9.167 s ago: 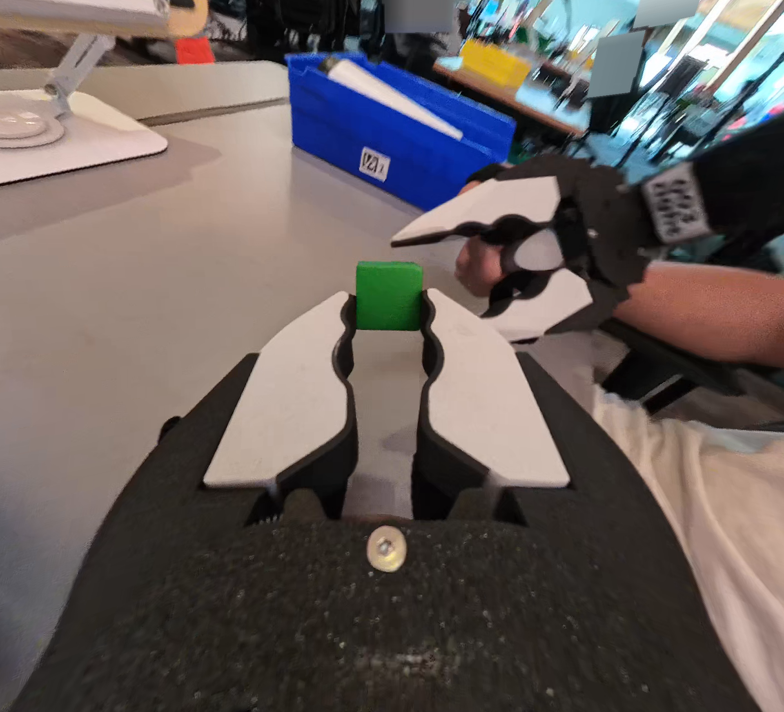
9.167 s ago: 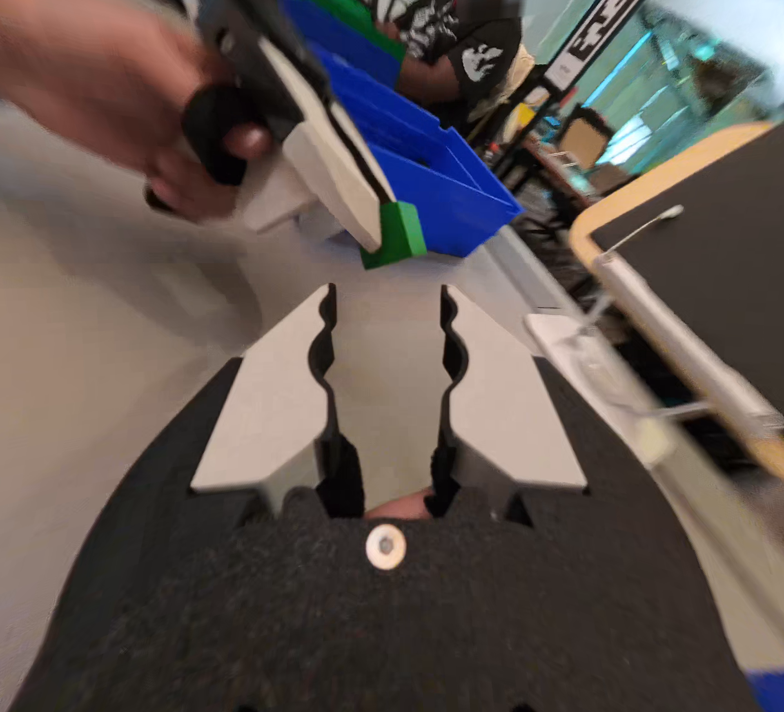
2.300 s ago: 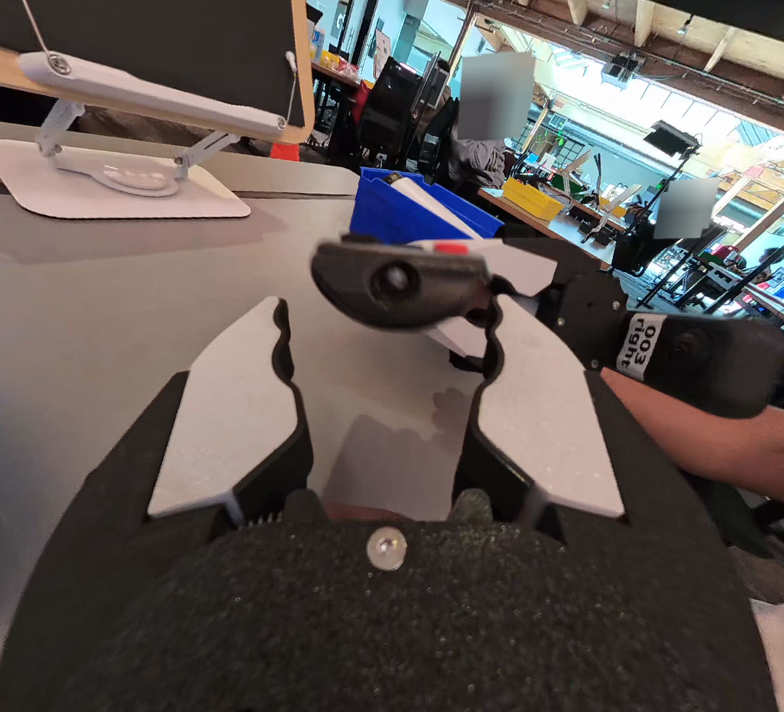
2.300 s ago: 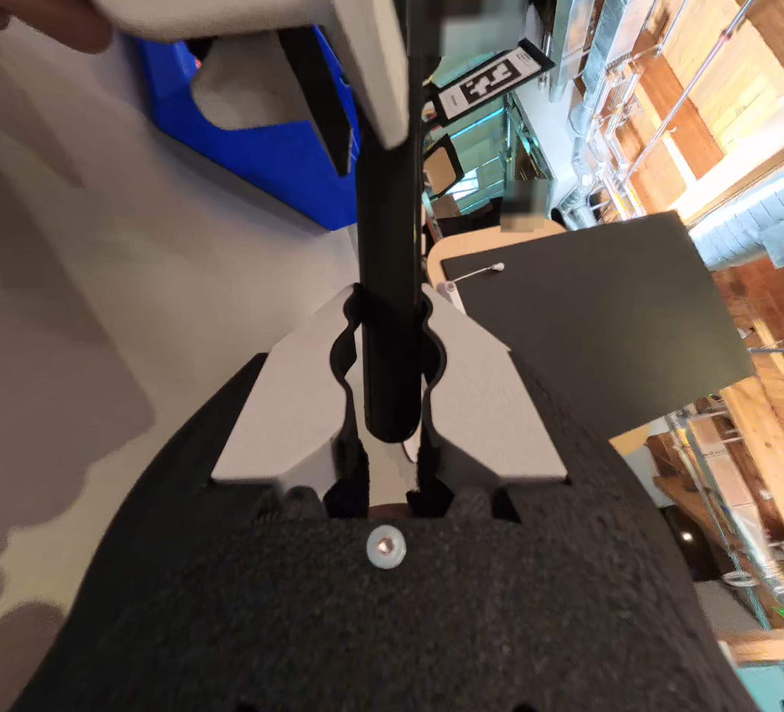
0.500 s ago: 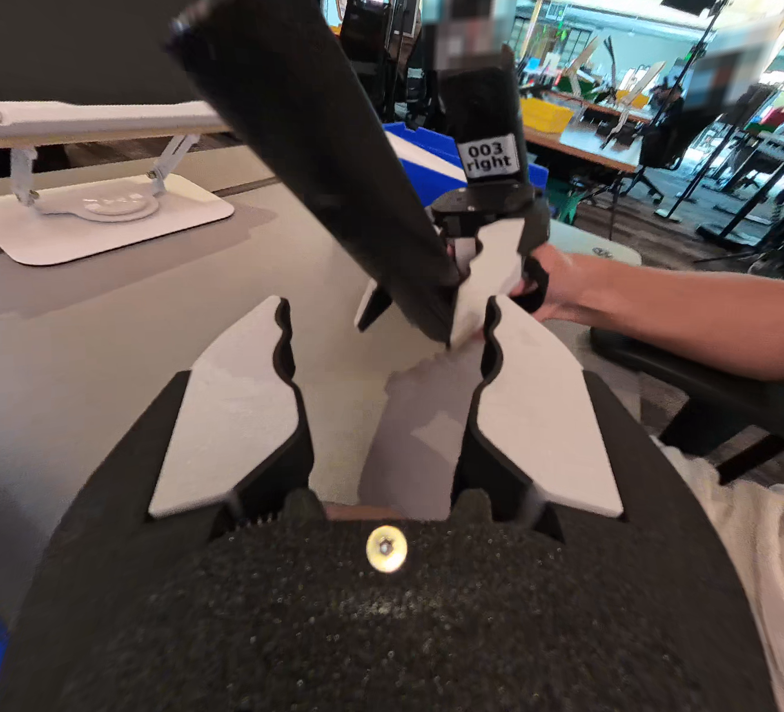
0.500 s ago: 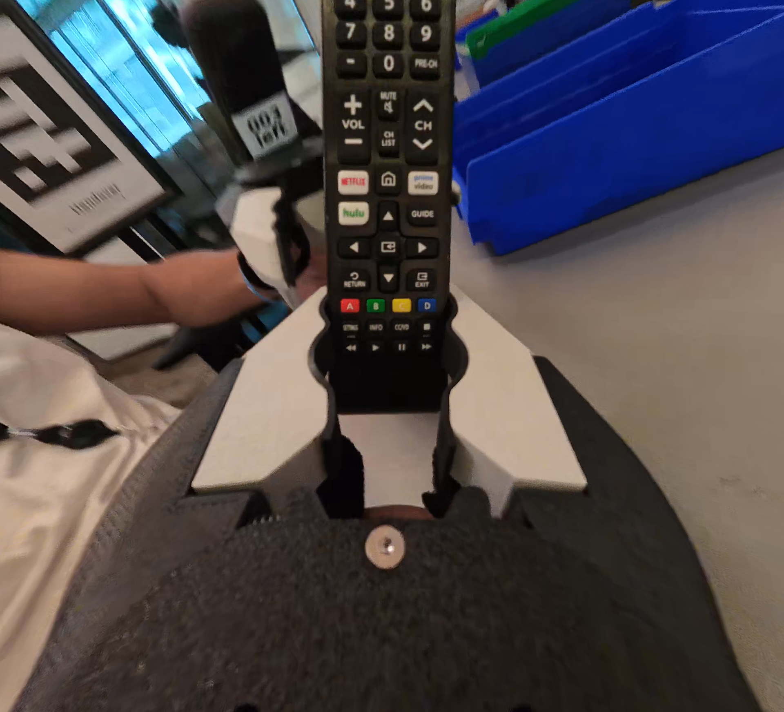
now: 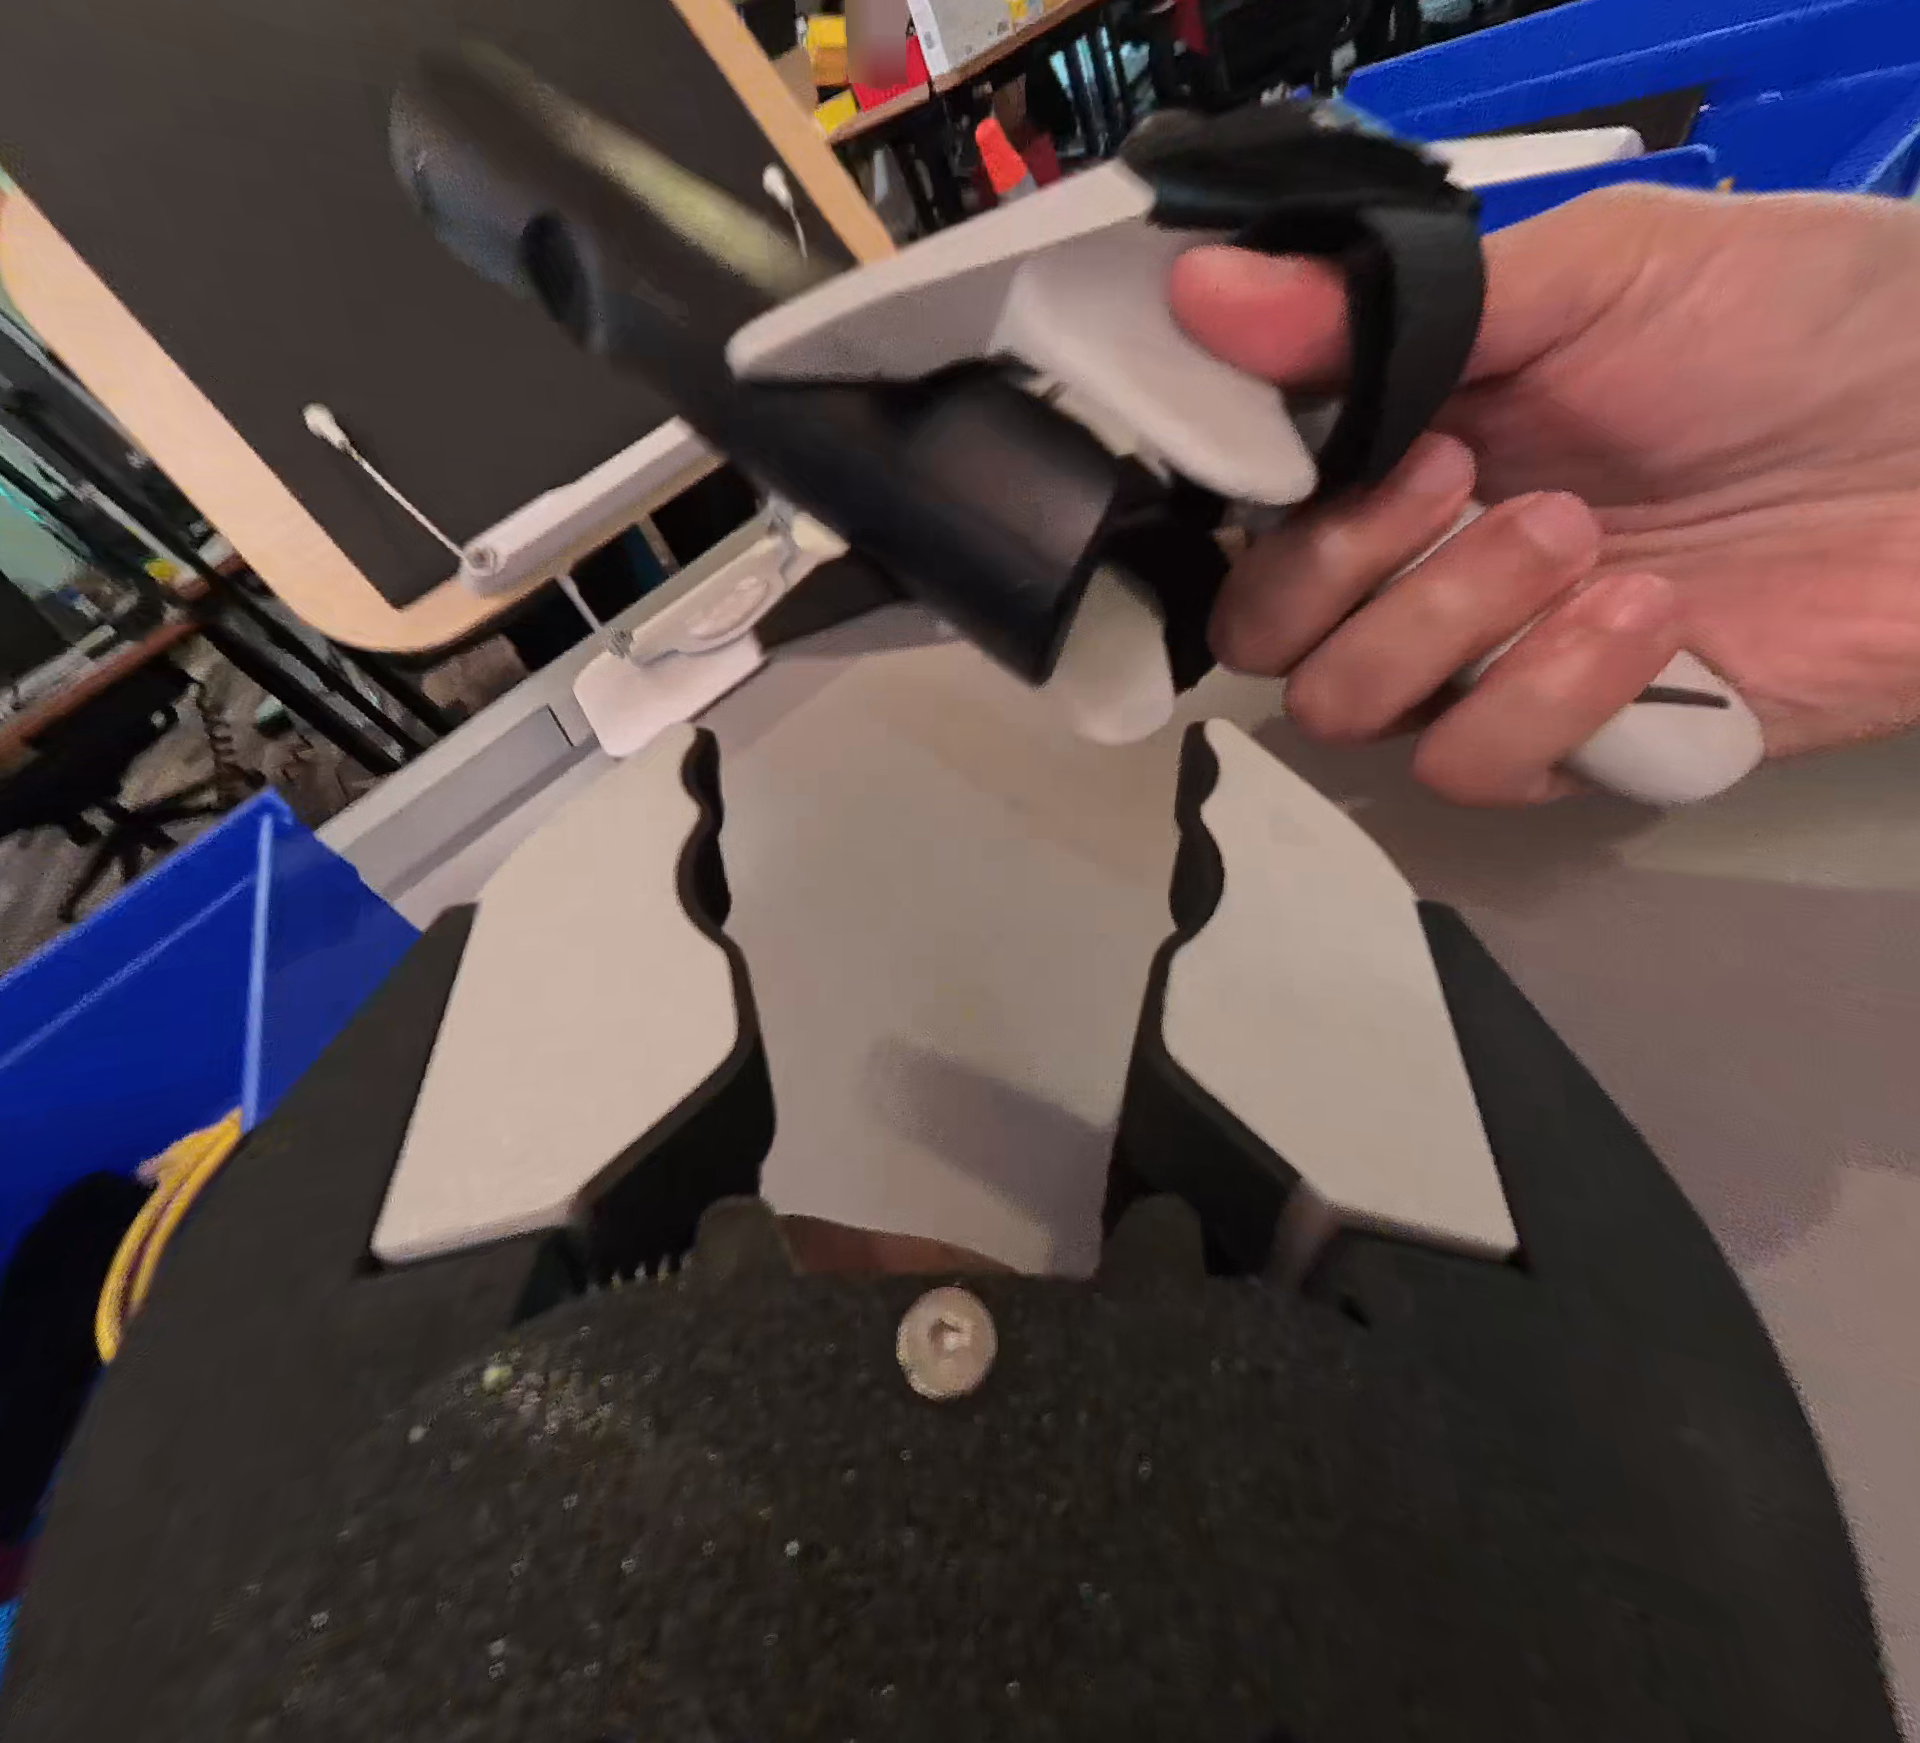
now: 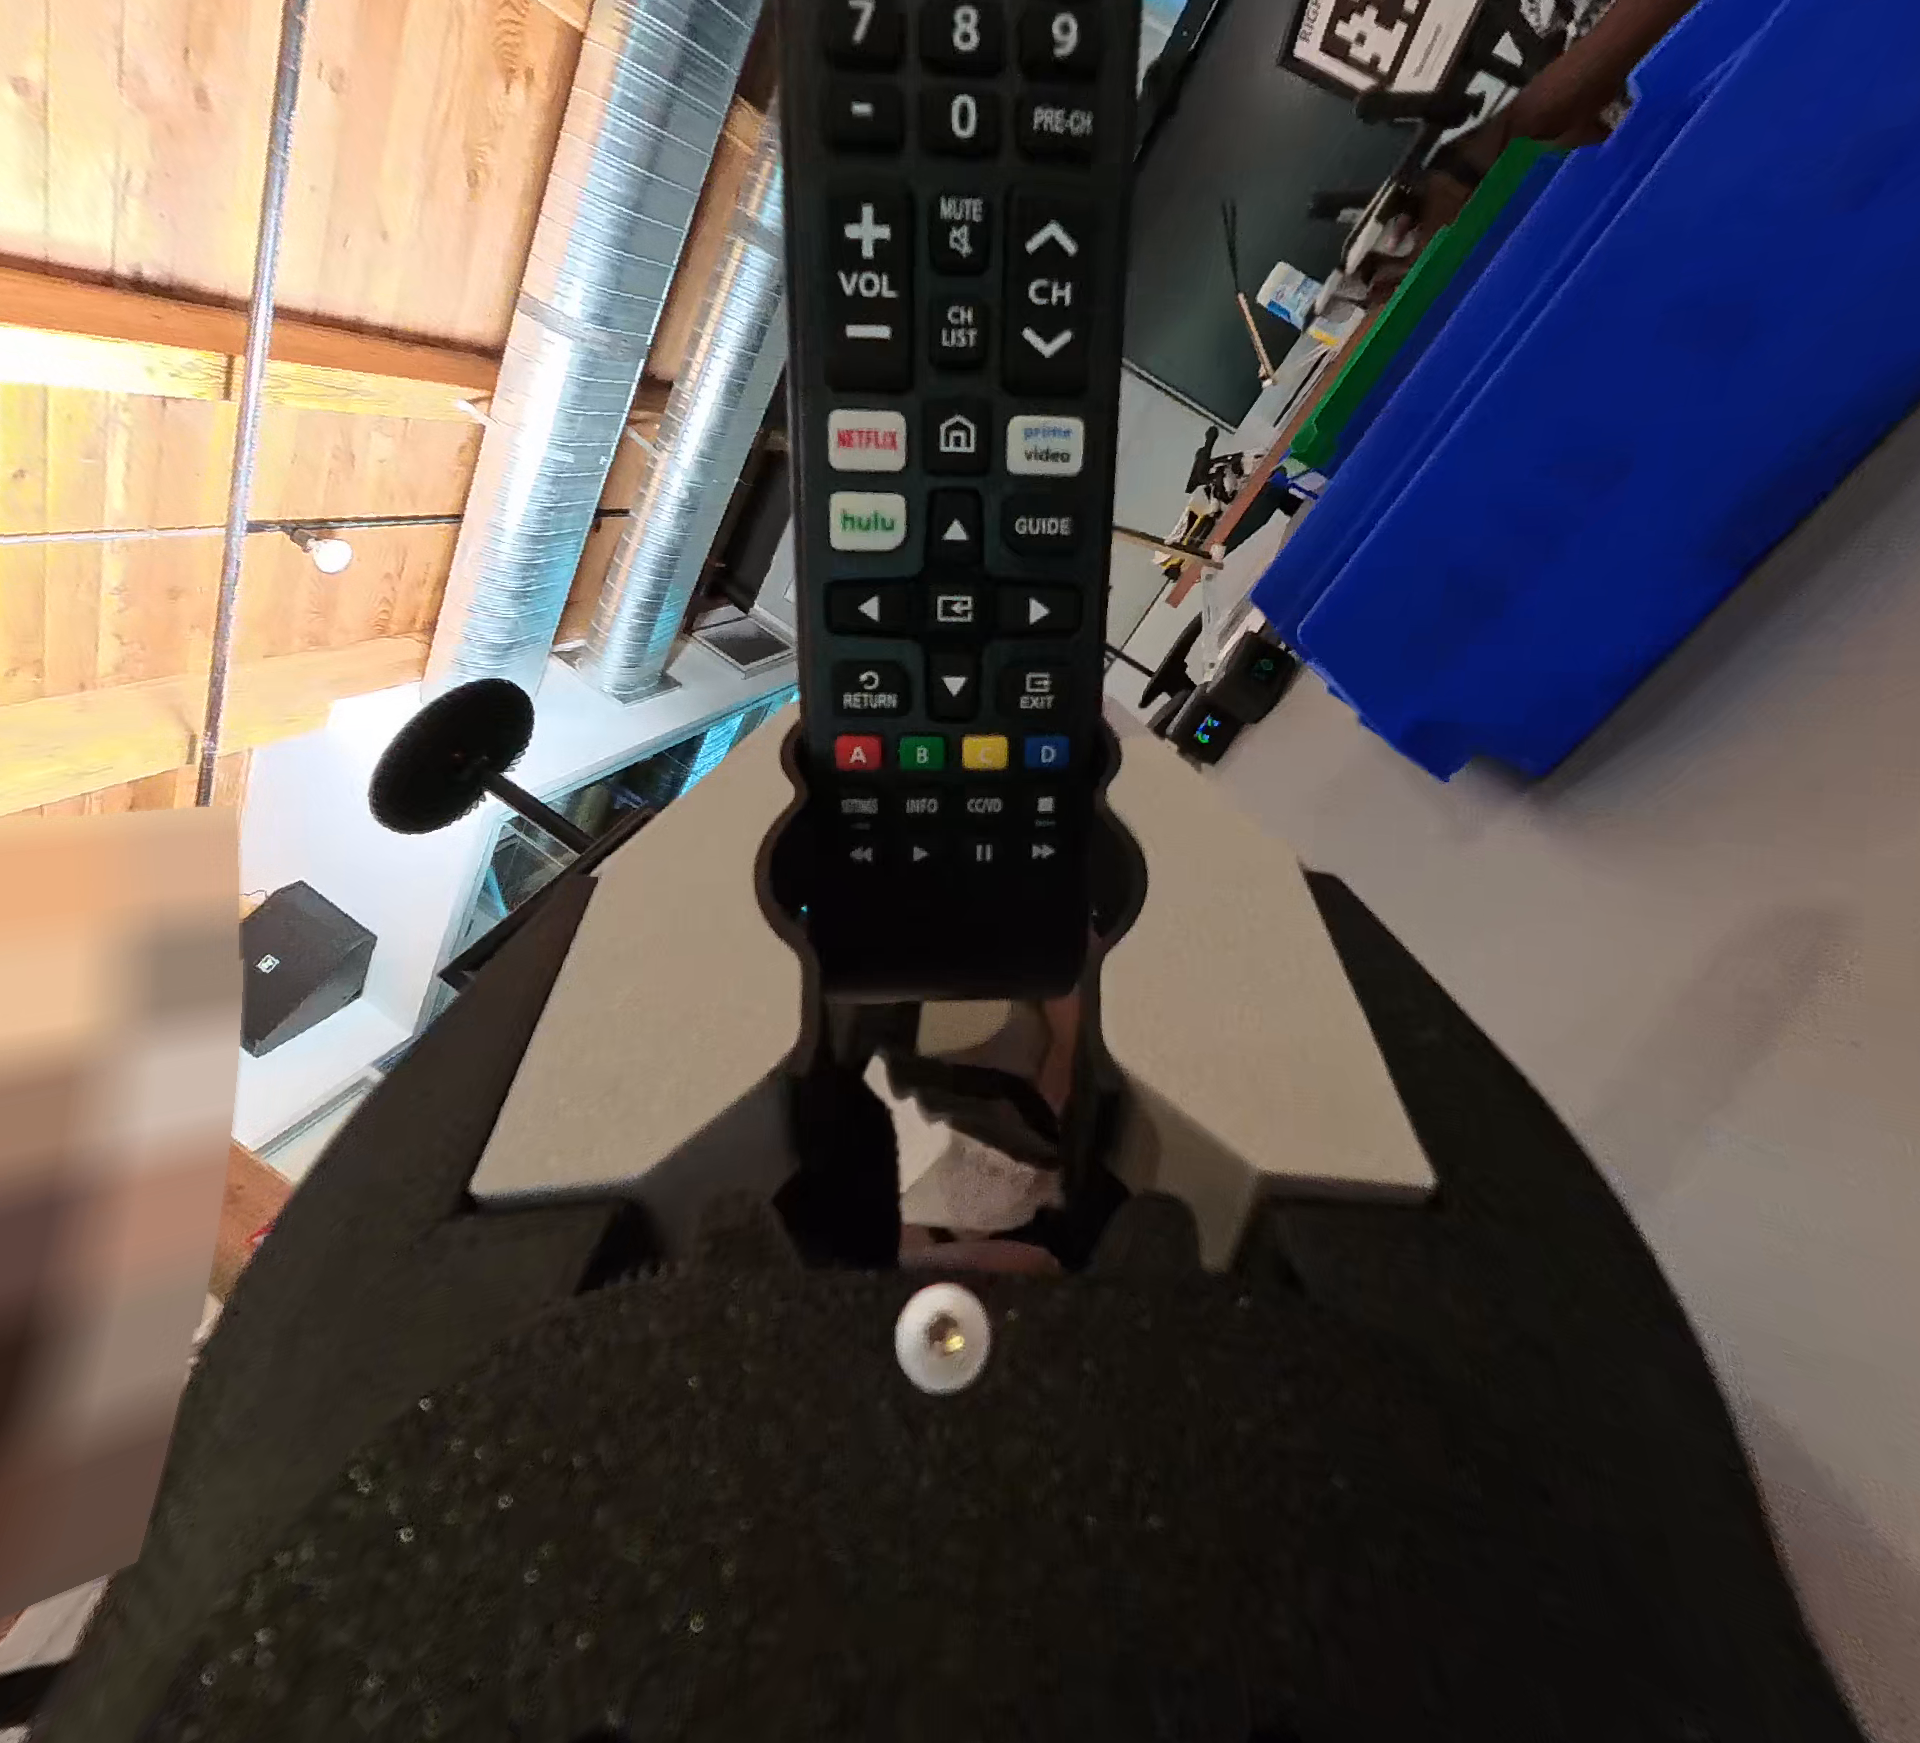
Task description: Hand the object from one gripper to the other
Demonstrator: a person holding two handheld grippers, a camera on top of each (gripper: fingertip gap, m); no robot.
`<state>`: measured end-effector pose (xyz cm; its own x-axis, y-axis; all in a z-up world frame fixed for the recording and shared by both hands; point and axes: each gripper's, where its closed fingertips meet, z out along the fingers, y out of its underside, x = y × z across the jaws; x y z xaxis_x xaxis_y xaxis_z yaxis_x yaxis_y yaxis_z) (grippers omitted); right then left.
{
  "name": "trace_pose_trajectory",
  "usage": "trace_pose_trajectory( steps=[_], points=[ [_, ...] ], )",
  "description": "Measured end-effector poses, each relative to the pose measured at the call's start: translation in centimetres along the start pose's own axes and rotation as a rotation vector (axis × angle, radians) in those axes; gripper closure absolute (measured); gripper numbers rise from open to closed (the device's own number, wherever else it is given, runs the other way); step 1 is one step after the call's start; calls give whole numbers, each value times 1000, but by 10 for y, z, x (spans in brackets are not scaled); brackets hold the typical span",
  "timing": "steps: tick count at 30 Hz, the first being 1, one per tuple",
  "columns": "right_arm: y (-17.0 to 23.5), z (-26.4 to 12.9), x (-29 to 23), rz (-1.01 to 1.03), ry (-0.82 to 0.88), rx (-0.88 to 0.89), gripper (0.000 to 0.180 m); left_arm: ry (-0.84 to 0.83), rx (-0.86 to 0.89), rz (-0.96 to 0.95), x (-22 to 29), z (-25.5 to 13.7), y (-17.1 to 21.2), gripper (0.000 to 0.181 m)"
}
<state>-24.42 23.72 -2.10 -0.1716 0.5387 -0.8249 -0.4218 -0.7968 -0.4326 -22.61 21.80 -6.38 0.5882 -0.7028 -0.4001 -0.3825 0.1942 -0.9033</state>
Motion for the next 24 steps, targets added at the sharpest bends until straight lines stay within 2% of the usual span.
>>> trace_pose_trajectory(
  steps=[7, 16, 21, 24],
  points=[
    [26, 17, 2, 78, -22, -26, 131, -65, 97, 77, -2, -12, -18, 138],
    [26, 17, 2, 137, -30, -44, 130, -142, 42, 235, -10, -19, -20, 158],
    [35, 18, -1, 20, -13, -151, 115, -158, 57, 238, -16, -23, -23, 159],
    [14, 0, 9, -144, 82, -167, 100, -173, 88, 219, -27, -30, -29, 159]
  ],
)
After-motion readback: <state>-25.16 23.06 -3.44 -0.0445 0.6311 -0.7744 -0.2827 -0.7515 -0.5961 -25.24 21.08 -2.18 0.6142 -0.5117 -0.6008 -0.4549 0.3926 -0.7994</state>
